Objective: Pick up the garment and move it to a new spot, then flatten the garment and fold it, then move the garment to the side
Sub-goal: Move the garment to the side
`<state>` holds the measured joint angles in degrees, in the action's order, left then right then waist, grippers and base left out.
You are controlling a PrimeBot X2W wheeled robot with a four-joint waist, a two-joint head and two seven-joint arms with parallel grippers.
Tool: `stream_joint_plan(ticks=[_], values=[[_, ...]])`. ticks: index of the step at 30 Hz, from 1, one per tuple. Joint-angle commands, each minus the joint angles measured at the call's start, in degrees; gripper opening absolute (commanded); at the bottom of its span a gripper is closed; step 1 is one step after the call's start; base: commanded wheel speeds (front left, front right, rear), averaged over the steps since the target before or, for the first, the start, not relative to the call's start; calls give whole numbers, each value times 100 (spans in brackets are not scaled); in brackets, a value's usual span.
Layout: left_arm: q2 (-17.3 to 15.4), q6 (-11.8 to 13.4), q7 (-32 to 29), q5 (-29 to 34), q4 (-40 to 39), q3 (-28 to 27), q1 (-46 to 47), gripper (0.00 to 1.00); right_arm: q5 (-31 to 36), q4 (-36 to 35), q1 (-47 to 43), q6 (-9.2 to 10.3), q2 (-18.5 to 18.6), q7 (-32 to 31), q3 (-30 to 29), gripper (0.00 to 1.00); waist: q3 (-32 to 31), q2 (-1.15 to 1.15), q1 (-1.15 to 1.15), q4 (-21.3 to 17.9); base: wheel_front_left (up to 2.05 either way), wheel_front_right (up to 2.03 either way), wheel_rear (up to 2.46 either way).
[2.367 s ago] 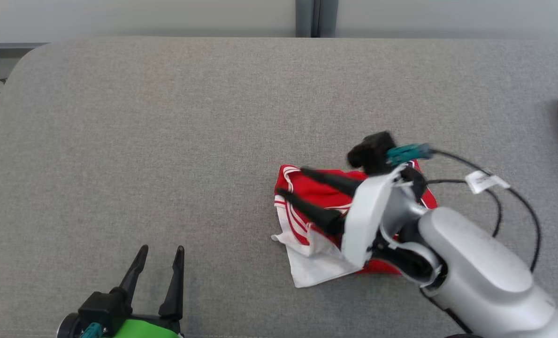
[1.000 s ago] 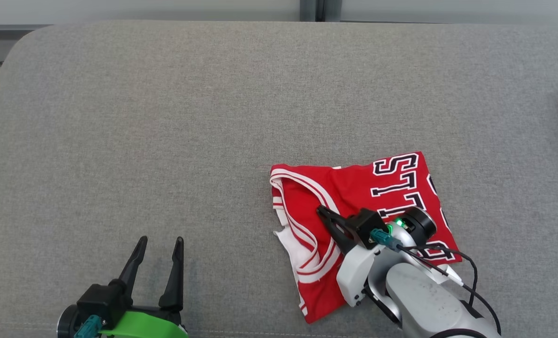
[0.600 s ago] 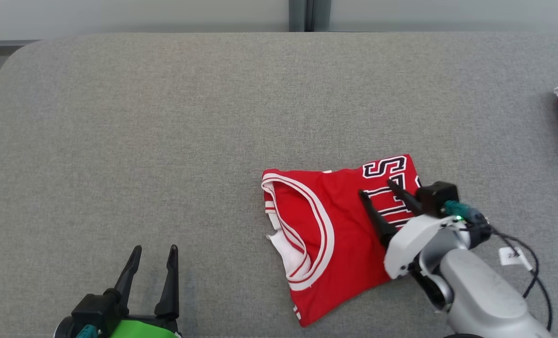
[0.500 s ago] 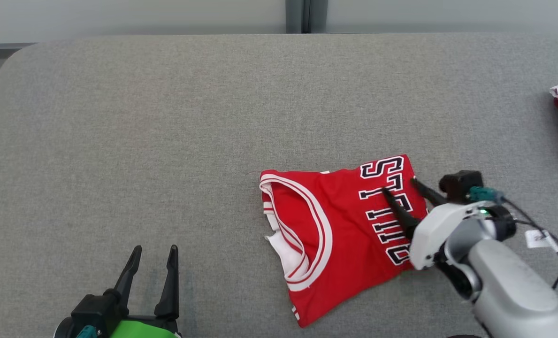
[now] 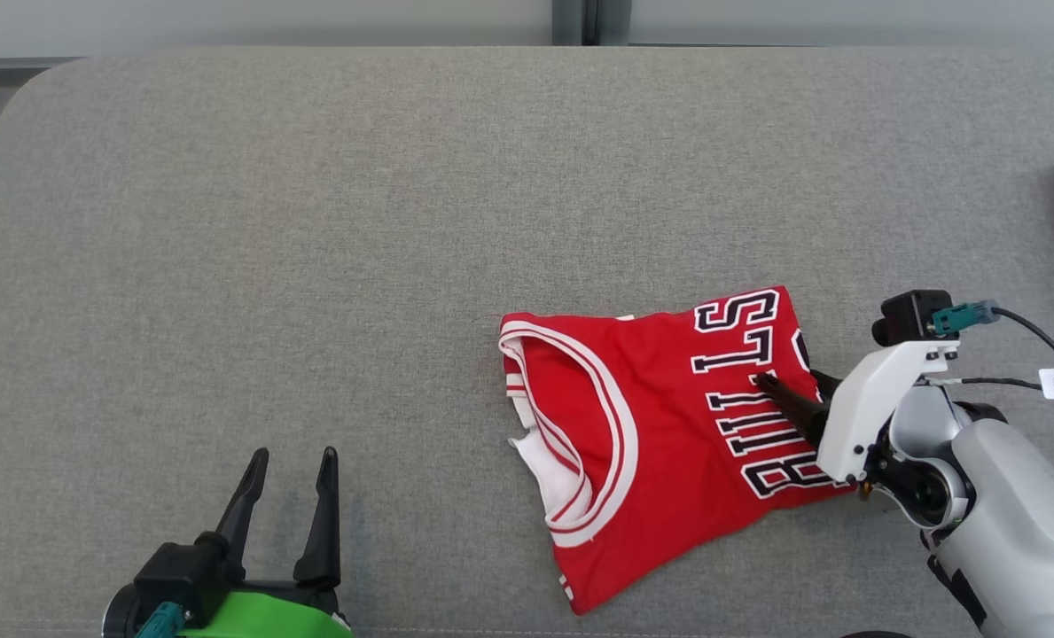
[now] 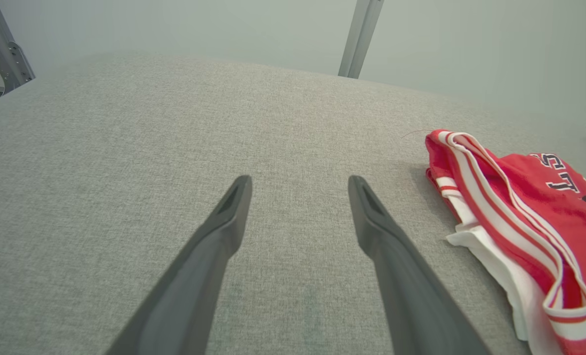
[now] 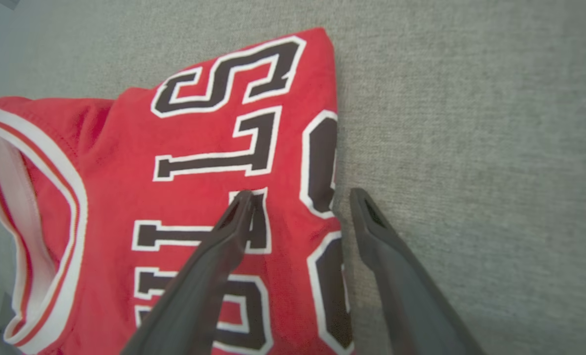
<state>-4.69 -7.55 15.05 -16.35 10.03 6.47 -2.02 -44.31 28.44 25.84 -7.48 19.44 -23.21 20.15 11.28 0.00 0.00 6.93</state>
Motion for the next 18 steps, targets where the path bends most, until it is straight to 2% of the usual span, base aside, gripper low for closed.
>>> stream_joint_plan(ticks=[1, 2, 3, 6, 9, 13, 18], values=[[-1, 12, 12, 12, -10, -10, 75, 100, -82, 40, 1, -1, -72, -86, 47, 100, 27, 0, 0, 18, 0, 0, 0], [1, 12, 12, 8, -15, -25, 83, 100, -137, 32, 3, -1, -72, -153, 126, 65, 34, 0, 0, 11, 0, 0, 0], [5, 12, 12, 7, -22, -48, 82, 100, -190, -16, 10, -1, -68, -164, 207, 0, 43, 0, 0, -11, 0, 0, 0], [16, 13, 12, 21, -39, -92, 83, 100, -453, -175, 110, -1, -107, -39, 266, 0, 78, 0, 0, -159, 0, 0, 0], [-25, 12, 12, 30, -89, -114, 93, 100, -511, -295, 269, -1, 23, 94, 350, 0, 128, 0, 0, -437, 0, 0, 0], [-92, 12, 12, 21, -144, -114, 202, 100, -276, -244, 628, 4, 313, 294, 282, 0, 220, 0, 0, -825, 0, 0, 0], [-163, 12, 12, 25, -173, 2, 335, 100, 38, -62, 1139, 3, 524, 360, 102, 0, 350, 0, 0, -1126, 0, 0, 0]])
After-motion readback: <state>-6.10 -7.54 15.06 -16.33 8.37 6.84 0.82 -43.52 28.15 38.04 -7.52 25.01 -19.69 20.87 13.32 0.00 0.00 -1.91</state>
